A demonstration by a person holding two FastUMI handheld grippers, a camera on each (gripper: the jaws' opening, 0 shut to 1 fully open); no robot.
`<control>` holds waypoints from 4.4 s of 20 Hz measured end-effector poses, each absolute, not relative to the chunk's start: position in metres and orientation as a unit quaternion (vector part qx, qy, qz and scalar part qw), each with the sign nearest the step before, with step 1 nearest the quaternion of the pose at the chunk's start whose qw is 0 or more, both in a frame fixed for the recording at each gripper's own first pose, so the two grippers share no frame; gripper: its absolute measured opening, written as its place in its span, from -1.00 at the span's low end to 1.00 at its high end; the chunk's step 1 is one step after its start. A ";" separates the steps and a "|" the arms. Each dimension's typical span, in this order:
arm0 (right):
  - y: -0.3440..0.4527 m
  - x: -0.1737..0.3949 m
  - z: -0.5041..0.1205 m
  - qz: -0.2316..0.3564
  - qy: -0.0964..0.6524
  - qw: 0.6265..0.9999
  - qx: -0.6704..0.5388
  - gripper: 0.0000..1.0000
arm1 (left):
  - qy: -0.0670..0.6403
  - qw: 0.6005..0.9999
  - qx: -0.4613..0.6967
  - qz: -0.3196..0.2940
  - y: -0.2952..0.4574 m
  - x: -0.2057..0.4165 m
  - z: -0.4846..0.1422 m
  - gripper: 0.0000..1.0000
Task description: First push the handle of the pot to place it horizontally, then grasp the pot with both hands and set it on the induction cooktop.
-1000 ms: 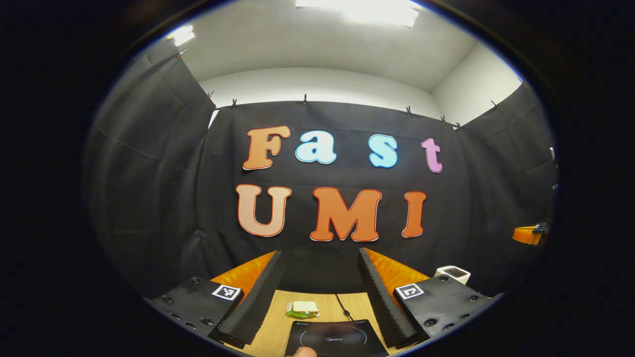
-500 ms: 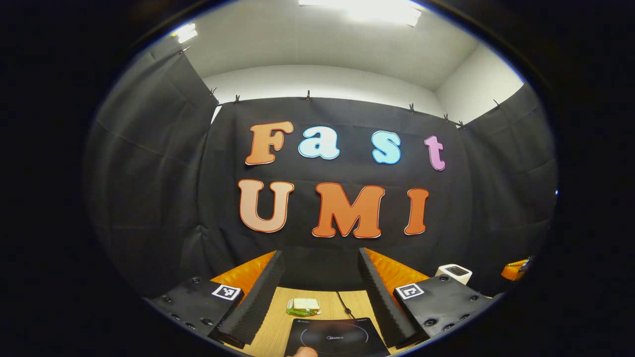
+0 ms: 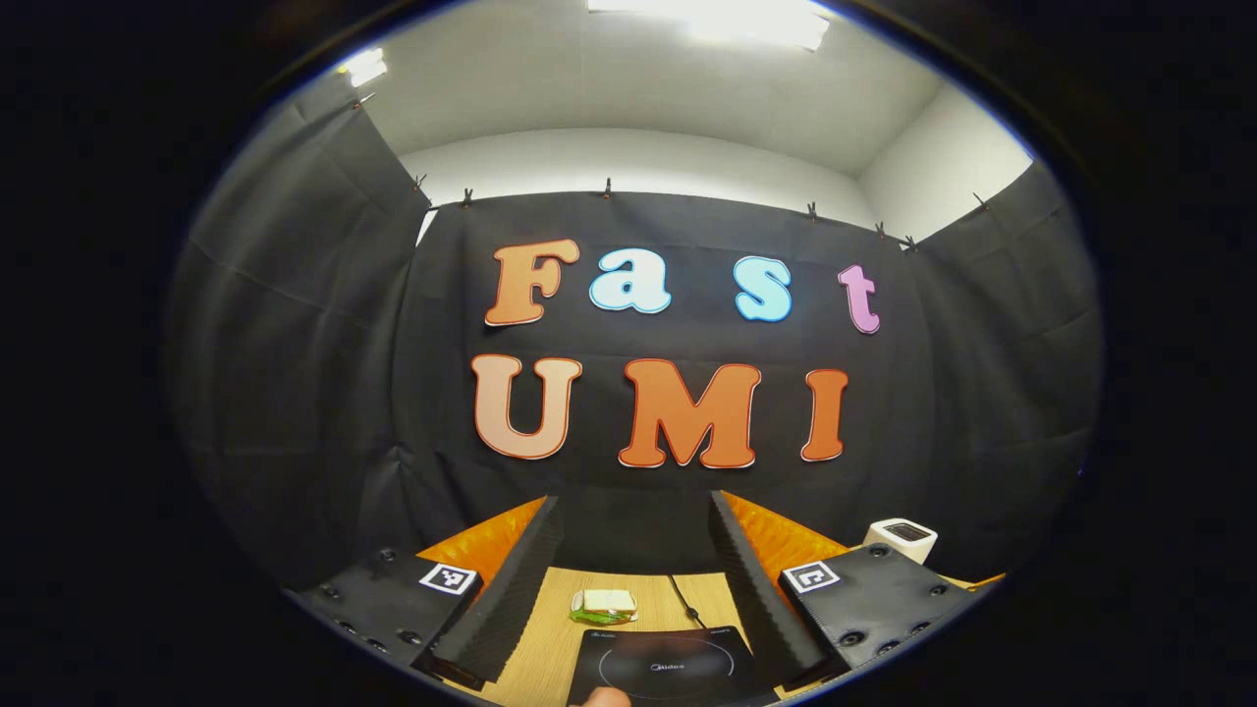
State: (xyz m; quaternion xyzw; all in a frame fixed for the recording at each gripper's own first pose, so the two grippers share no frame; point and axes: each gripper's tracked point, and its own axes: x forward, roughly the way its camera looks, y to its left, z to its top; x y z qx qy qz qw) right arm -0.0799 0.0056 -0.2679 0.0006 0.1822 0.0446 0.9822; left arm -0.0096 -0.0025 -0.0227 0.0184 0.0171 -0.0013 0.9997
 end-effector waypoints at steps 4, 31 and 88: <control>-0.001 -0.098 -0.309 0.040 0.224 0.974 -0.010 -1.00 | 0.020 1.000 0.018 -0.002 -0.003 -0.008 -0.025 0.96; -0.015 -0.103 -0.421 -0.001 0.352 0.933 0.073 -1.00 | 0.039 0.999 0.031 0.003 -0.001 -0.006 -0.044 0.97; -0.136 0.053 -0.432 -0.097 0.396 0.902 0.143 -1.00 | 0.072 0.997 0.030 0.010 -0.014 0.049 -0.089 0.95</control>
